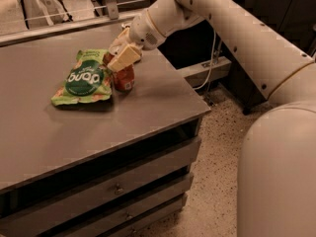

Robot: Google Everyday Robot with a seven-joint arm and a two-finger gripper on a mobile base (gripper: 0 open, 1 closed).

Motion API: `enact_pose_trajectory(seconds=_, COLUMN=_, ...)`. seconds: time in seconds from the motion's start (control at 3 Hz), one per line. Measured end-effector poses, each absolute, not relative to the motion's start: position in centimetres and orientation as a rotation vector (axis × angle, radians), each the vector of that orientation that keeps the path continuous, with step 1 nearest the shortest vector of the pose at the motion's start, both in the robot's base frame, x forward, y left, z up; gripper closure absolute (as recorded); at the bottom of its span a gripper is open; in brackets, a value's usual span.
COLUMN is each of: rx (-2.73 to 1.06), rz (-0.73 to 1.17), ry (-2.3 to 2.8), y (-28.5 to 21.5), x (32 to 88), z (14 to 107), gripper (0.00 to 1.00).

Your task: Move coke can near green rice chip bag

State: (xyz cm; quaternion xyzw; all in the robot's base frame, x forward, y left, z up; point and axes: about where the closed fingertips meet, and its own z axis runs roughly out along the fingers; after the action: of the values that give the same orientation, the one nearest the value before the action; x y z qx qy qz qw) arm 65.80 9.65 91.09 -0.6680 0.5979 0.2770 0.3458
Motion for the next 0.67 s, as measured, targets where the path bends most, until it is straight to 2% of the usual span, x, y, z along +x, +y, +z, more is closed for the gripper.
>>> enact_pose_trajectory(seconds=0.33, rx=-1.735, rz=0.723, ry=1.551, y=9.81, x=65.77, z=90.87, gripper=0.11)
enact_pose_trajectory(seconds=0.67, rx=-1.738, rz=0.727, ry=1.550, y=10.02, x=65.73, z=90.73, gripper=0.00)
